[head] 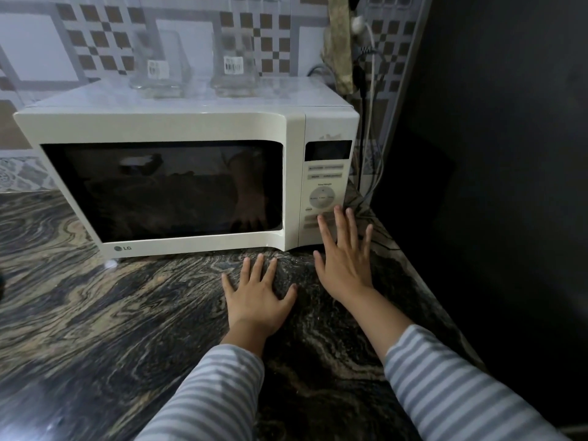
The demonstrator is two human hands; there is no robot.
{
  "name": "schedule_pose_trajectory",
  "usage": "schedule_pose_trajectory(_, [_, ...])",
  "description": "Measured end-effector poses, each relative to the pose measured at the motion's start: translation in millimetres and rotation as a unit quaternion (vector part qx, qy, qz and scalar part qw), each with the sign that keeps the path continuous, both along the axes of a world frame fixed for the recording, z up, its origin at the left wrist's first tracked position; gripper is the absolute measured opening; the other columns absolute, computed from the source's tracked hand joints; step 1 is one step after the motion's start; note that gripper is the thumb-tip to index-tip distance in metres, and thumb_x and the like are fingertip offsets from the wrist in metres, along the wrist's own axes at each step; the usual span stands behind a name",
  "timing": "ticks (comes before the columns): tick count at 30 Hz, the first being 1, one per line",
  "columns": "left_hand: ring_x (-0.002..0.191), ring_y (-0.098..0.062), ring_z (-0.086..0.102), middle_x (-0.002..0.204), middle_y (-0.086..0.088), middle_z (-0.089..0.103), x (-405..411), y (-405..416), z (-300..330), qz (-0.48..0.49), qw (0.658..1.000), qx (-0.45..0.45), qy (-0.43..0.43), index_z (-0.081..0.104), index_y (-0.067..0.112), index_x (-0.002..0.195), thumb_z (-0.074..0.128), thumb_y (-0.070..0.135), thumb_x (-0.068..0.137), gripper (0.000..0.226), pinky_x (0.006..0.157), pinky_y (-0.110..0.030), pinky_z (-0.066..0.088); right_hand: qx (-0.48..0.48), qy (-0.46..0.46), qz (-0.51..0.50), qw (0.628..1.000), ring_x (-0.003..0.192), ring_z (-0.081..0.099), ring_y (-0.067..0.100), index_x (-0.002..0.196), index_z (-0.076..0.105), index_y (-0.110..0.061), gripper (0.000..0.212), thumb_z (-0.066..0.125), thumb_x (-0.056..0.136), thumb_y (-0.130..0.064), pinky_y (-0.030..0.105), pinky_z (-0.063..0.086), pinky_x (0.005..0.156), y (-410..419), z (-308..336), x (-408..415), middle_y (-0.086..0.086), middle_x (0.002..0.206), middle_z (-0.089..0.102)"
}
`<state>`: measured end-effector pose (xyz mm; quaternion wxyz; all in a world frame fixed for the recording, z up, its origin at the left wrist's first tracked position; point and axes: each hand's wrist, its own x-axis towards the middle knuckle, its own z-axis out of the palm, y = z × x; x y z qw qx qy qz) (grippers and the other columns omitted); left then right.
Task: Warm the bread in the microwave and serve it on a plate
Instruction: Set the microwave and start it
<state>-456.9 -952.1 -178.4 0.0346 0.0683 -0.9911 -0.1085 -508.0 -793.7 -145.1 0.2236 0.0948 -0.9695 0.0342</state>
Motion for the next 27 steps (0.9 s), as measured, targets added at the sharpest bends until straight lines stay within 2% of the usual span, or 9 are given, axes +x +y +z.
schedule_pose_trajectory(2, [0.147,-0.014,-0.009,0.161,0.011,-0.001,1.0,-0.3,0.5,-0.002,1.000,-0.002,0.000,0.006,0.039,0.151,0.019,0.073,0.084,0.076,0.114,-0.057,-0.007,0.005,0.014,0.001,1.000,0.148,-0.007,0.030,0.154,0.008,-0.023,0.075,0.049,0.094,-0.039,0.061,0.000,0.115,1.1,6.0,-1.2,0.011,0.161,-0.004])
schedule_pose_trajectory(6, [0.147,-0.014,-0.010,0.161,0.010,-0.002,1.7,-0.6,0.7,-0.006,1.000,-0.006,0.000,0.005,0.038,0.151,0.019,0.073,0.085,0.076,0.114,-0.057,-0.007,0.017,0.007,0.003,1.000,0.146,-0.019,0.029,0.153,-0.005,-0.024,0.078,0.045,0.096,-0.040,0.060,-0.006,0.115,3.2,21.7,-4.7,0.010,0.160,-0.018])
schedule_pose_trajectory(9, [0.147,-0.014,-0.009,0.161,0.010,-0.002,1.4,-0.5,0.8,-0.005,1.000,-0.007,0.002,0.006,0.038,0.151,0.019,0.073,0.085,0.076,0.115,-0.056,-0.007,0.022,-0.003,0.000,1.000,0.146,-0.020,0.029,0.152,-0.010,-0.024,0.077,0.042,0.097,-0.041,0.060,-0.008,0.114,2.9,25.6,-6.1,0.008,0.159,-0.021])
schedule_pose_trajectory(14, [0.147,-0.015,-0.009,0.161,0.011,-0.001,1.0,-0.9,0.2,-0.006,1.000,-0.007,0.002,0.006,0.038,0.151,0.018,0.074,0.084,0.077,0.115,-0.057,-0.006,0.021,0.017,-0.010,1.000,0.148,-0.009,0.031,0.153,-0.001,-0.025,0.074,0.045,0.097,-0.039,0.061,-0.007,0.114,1.6,25.5,-9.0,0.008,0.161,-0.011])
schedule_pose_trajectory(18, [0.148,-0.015,-0.008,0.161,0.011,-0.001,-0.3,-0.2,0.7,-0.003,1.000,-0.005,-0.001,0.007,0.038,0.151,0.019,0.073,0.084,0.076,0.114,-0.057,-0.006,0.048,-0.005,-0.023,0.999,0.145,-0.021,0.029,0.148,-0.018,-0.026,0.074,0.037,0.099,-0.038,0.063,-0.012,0.111,-1.0,27.5,-10.3,0.009,0.158,-0.023])
schedule_pose_trajectory(21, [0.148,-0.015,-0.008,0.161,0.011,0.000,0.2,0.0,0.7,-0.002,1.000,-0.006,0.000,0.008,0.039,0.151,0.019,0.072,0.086,0.075,0.114,-0.057,-0.005,0.052,-0.015,-0.025,0.998,0.144,-0.024,0.029,0.151,-0.014,-0.026,0.073,0.036,0.100,-0.038,0.063,-0.012,0.111,-1.0,30.9,-7.3,0.008,0.158,-0.026])
schedule_pose_trajectory(24, [0.148,-0.015,-0.007,0.161,0.010,0.001,1.8,0.2,0.7,0.000,1.000,-0.008,0.003,0.008,0.038,0.151,0.019,0.070,0.087,0.073,0.115,-0.056,-0.004,0.046,-0.025,-0.007,0.999,0.145,-0.023,0.027,0.153,-0.004,-0.025,0.067,0.033,0.100,-0.039,0.062,-0.011,0.113,-2.6,26.1,4.4,0.006,0.160,-0.019])
schedule_pose_trajectory(27, [0.148,-0.015,-0.005,0.161,0.009,0.003,4.1,0.6,0.3,0.003,1.000,-0.003,0.008,0.010,0.037,0.152,0.019,0.068,0.089,0.070,0.116,-0.055,-0.003,0.028,-0.093,0.035,0.995,0.147,-0.016,0.023,0.154,0.010,-0.021,0.058,0.029,0.101,-0.038,0.056,-0.009,0.116,-7.4,10.8,19.9,0.005,0.162,-0.007])
